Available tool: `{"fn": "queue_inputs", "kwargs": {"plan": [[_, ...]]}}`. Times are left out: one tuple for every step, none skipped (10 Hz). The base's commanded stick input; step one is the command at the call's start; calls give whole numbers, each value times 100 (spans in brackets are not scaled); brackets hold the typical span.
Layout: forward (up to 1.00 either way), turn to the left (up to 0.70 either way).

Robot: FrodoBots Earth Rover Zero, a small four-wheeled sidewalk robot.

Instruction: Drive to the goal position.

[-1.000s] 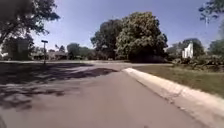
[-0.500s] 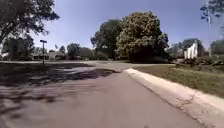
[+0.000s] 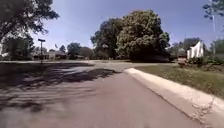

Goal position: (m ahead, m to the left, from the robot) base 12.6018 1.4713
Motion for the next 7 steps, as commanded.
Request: {"fn": "queue_inputs", "kwargs": {"plan": [[70, 0], [70, 0], [70, 0], [70, 0], [70, 0], [70, 0], [70, 0]]}}
